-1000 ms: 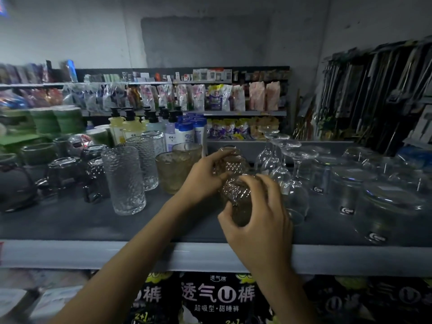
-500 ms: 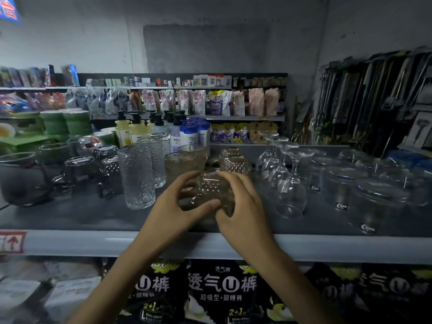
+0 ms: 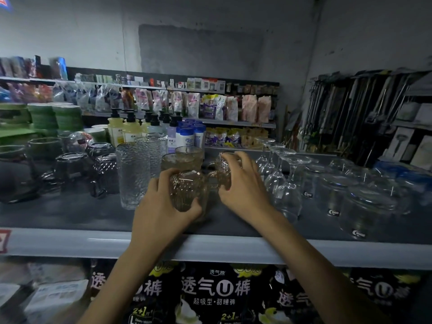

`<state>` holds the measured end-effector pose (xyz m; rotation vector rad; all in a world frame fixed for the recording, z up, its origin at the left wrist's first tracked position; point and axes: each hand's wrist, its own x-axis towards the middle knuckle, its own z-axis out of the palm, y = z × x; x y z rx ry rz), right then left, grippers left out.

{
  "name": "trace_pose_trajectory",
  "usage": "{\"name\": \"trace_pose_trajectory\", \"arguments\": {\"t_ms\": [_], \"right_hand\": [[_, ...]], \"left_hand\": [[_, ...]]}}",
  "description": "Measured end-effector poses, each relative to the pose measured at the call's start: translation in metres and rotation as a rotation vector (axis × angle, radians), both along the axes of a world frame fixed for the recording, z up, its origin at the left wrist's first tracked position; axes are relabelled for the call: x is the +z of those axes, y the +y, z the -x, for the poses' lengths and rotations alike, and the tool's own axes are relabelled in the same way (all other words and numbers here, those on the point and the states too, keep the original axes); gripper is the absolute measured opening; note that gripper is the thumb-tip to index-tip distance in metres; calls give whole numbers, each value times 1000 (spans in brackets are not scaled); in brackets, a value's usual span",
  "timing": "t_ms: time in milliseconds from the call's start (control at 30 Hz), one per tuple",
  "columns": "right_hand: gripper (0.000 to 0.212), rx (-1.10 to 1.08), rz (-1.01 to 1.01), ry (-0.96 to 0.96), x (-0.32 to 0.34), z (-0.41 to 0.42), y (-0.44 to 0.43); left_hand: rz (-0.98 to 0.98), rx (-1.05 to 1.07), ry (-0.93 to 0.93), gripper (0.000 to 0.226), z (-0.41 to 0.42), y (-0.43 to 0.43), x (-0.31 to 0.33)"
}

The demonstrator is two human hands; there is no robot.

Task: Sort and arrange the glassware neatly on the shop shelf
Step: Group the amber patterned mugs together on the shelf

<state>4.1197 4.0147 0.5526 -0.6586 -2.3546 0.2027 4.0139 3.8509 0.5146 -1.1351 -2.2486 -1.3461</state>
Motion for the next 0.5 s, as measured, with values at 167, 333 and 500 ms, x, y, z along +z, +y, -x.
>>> {"name": "trace_pose_trajectory", "arguments": {"t_ms": [167,333,500], "right_hand": [[89,-33,50,-125,-10,0,15],[73,-21,15,-65,-19,3,24],[59,-38,-52,29,-21,8,33]], "left_hand": [[43,61,92,81,-1,4,-4],[64,110,151,80,-1,6,-8],[76,131,157,79,-2,7,-9]]}}
